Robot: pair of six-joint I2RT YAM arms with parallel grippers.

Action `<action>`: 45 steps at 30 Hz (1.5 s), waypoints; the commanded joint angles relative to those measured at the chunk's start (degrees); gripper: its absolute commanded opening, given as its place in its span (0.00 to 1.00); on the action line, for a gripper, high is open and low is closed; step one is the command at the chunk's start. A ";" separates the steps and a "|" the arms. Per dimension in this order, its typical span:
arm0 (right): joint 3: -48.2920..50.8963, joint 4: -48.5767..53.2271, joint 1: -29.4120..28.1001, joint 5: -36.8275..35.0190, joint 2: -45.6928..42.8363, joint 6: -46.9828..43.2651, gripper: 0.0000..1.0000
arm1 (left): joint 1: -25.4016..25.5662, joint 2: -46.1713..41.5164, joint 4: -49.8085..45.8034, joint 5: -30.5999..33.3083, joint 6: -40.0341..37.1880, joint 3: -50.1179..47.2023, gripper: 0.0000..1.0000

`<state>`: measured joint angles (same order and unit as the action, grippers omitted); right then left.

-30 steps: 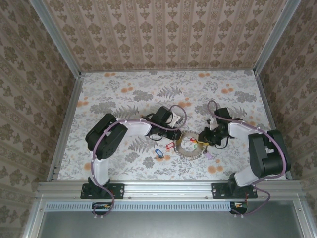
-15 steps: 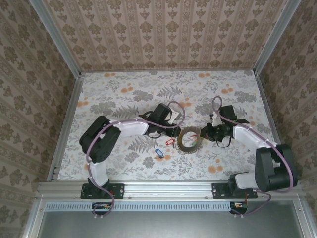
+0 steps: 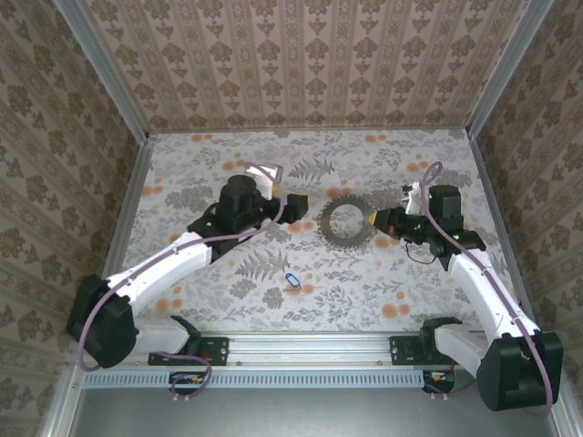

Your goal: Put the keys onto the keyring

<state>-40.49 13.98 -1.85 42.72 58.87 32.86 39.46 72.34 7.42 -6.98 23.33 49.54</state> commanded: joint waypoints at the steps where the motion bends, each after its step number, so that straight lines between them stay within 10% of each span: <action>1: -3.12 -6.82 0.27 7.30 -0.45 4.30 0.00 | -3.25 -3.33 4.63 -0.16 8.66 -4.16 1.00; 14: -5.28 -14.08 0.13 10.93 3.56 10.52 0.00 | -7.21 5.05 16.52 -28.60 28.28 -2.97 0.89; 27: -6.18 -14.97 -0.52 14.68 7.00 10.96 0.00 | -4.66 13.33 17.90 -33.10 28.98 4.08 0.76; 45: -9.77 -8.39 -1.41 16.35 9.40 3.99 0.02 | -4.57 15.35 17.66 -37.98 28.29 7.74 0.25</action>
<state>-47.22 4.14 -2.94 56.47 68.40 40.07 34.81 88.40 23.68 -43.33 52.23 55.00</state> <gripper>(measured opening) 0.060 0.261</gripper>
